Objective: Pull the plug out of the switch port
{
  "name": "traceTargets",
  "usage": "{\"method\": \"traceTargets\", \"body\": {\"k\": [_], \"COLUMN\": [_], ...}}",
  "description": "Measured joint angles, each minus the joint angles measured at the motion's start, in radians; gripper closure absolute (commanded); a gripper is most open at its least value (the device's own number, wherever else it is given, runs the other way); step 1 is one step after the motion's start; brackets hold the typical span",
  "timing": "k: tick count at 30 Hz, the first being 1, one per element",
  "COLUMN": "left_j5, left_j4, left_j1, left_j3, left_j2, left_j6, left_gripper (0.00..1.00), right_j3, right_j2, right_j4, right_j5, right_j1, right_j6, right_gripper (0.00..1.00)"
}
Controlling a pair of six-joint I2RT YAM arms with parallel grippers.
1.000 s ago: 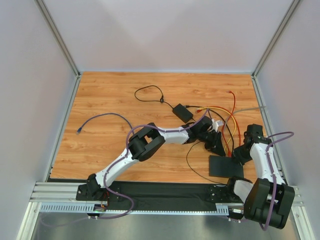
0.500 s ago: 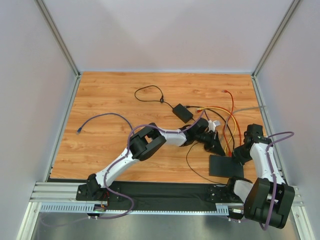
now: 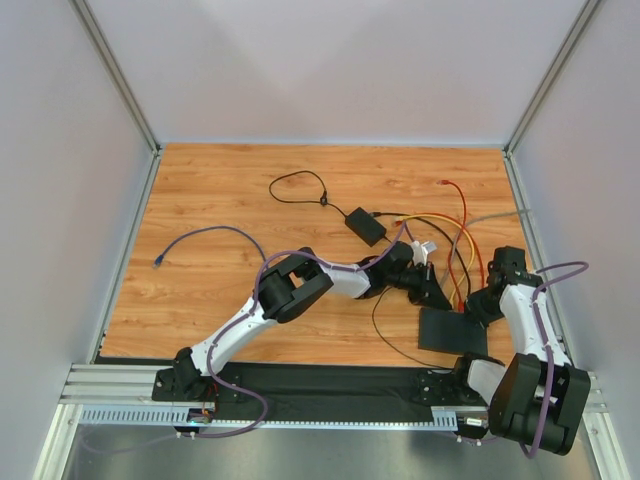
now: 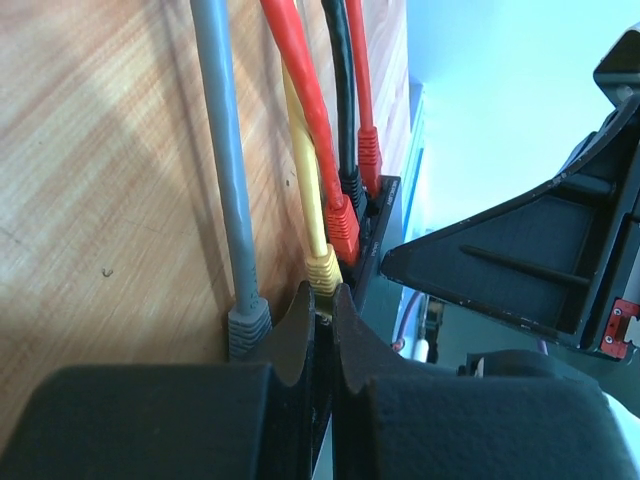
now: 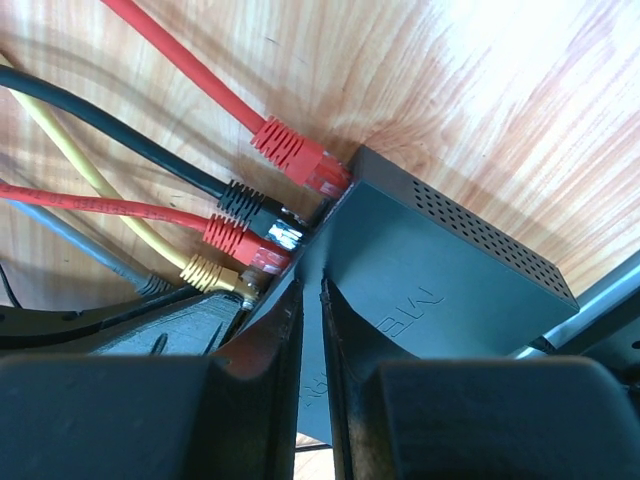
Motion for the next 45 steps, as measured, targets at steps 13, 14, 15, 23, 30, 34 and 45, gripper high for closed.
{"method": "traceTargets", "body": {"k": [13,14,15,23,30,34,45], "left_j5": [-0.196,-0.202,-0.203,-0.203,-0.203,-0.195,-0.155], "left_j4": [-0.05,-0.054,-0.056,-0.11,-0.414,-0.514,-0.693], "left_j1": [0.0,0.0,-0.001,0.0,0.01,0.029,0.103], "left_j3": [-0.034,-0.034,-0.032,-0.014,0.129,0.166,0.236], "left_j2": [-0.05,-0.051,-0.052,-0.063,-0.076,-0.076,-0.079], "left_j6": [0.016,0.019,0.022,0.099,0.274,0.334,0.448], "left_gripper": [1.0,1.0,1.0,1.0,1.0,1.0,1.0], "right_j3": [0.005,0.006,0.006,-0.006,-0.006,-0.012,-0.012], "right_j2": [0.024,0.026,0.028,0.048,0.061,0.051,0.048], "right_j4": [0.033,0.039,0.043,0.111,0.132,0.134,0.135], "right_j5": [0.021,0.022,0.022,0.035,0.038,0.038,0.036], "right_j1": [0.038,0.042,0.042,0.045,0.046,0.046,0.046], "right_j6": [0.01,0.01,0.011,0.01,0.005,0.004,-0.016], "right_gripper": [0.86,0.86,0.86,0.86,0.86,0.86,0.86]}}
